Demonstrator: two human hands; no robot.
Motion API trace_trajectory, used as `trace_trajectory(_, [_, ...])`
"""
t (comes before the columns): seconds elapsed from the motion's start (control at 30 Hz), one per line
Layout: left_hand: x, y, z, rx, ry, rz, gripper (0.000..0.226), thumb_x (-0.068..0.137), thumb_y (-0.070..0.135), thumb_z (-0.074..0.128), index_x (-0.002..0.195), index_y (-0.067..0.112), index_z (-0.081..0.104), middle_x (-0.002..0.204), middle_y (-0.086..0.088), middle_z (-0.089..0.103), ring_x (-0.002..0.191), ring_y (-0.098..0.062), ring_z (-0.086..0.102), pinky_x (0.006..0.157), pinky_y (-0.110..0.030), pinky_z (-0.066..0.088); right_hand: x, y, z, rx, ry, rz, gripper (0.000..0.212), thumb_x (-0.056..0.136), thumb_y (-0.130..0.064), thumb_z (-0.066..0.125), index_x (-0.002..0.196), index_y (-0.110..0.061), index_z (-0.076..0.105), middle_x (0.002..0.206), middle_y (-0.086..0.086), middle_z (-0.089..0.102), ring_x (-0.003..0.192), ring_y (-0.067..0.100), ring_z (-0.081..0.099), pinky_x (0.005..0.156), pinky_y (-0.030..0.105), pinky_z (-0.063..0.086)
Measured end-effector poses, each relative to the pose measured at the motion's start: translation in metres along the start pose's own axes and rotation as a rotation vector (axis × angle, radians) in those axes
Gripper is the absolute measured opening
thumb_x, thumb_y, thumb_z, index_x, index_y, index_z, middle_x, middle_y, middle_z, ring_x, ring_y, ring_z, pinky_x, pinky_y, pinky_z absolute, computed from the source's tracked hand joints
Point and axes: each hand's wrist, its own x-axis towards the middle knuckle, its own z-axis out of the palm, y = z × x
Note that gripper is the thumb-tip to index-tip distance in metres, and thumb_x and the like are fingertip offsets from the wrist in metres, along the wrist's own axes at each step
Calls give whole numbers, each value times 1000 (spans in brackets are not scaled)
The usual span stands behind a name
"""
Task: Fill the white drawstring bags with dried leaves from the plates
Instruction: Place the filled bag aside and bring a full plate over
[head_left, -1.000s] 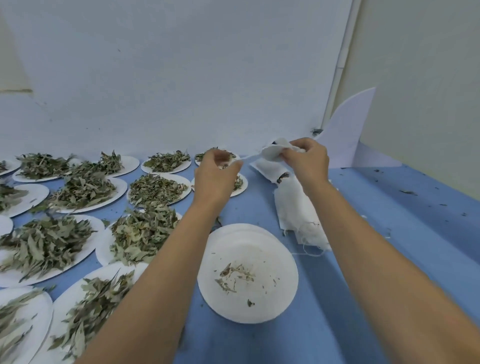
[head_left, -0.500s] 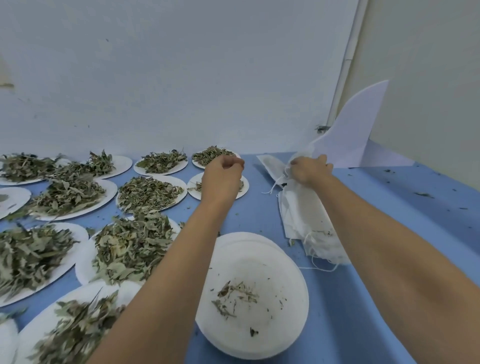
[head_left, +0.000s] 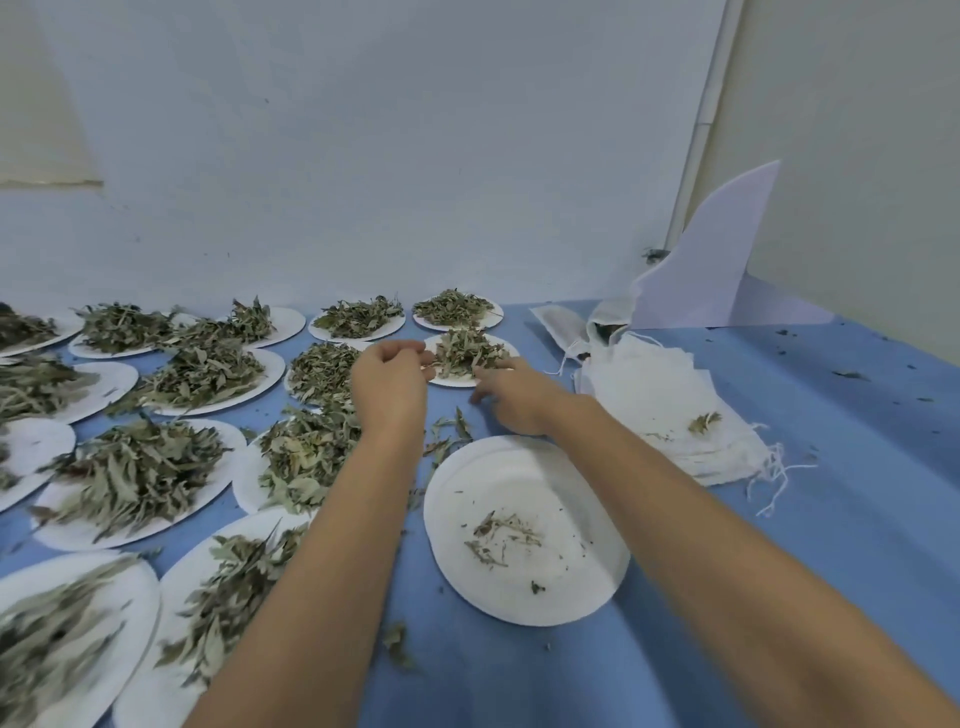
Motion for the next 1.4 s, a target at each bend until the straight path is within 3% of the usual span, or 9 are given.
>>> trace_trajectory(0.27, [-6,2,-8,28,-10,-40,24,95,2,42,83,15,59,82,1,63,66,-10,57,58,-20,42,-4,-6,4,-243,2,-75,51,88,4,42,139,-7,44,155,3,25,130,29,28,101,43,38])
trace_trajectory(0.5, [-7,-13,-12,43,-39,-196,21,96,4,46,115,1,55,81,-7,56,70,-18,60,62,-28,50,-37,-11,2,65,290,-93,47,89,11,36,134,2,46,146,9,35,128,26,42,103,35,36])
trace_trajectory(0.6, [-10,-19,-13,4,-64,-275,5,95,4,49,90,4,51,81,-8,53,80,-26,61,81,-38,53,-58,-13,4,160,334,-111,45,90,10,35,132,3,50,143,8,41,127,22,42,102,22,28])
trace_trajectory(0.77, [-18,-17,-14,-223,-92,-388,28,98,9,50,124,0,46,105,-23,60,71,-29,63,52,-26,56,-85,-13,9,280,346,-148,47,89,10,37,134,0,50,144,2,41,131,16,39,103,11,22])
trace_trajectory(0.9, [-20,-16,-15,-222,-83,-371,17,95,-1,52,110,-7,52,89,-17,62,51,-16,64,40,-16,50,-102,-11,11,362,373,-192,46,86,11,40,126,-3,57,139,-1,47,125,10,42,96,-2,21])
trace_trajectory(1.0, [-24,-14,-18,-162,-96,-372,5,91,-7,54,87,-6,57,85,-18,60,50,-12,62,39,-11,44,-113,-13,8,499,461,-188,37,84,11,44,106,-5,69,126,-2,58,114,8,51,98,13,35])
trace_trajectory(1.1, [-32,-4,-21,-148,-121,-360,13,89,-8,56,77,-4,57,71,-15,57,32,-6,53,36,-11,39,-122,-18,5,775,701,-60,30,86,5,47,84,-15,68,104,-5,63,92,9,61,80,26,50])
trace_trajectory(1.2, [-45,3,-27,-60,-153,-348,11,87,-9,57,77,-5,57,65,-15,58,32,-7,51,35,-13,39,-125,-15,-2,894,941,215,20,90,-7,49,92,-22,62,108,-6,56,76,-4,55,66,12,43])
trace_trajectory(1.4, [-65,-4,-44,266,-302,-345,13,86,-8,52,73,-3,54,51,-11,51,28,-9,45,34,-13,38,-134,-4,-2,893,594,526,22,89,-16,48,98,0,60,97,14,63,85,32,54,67,26,38])
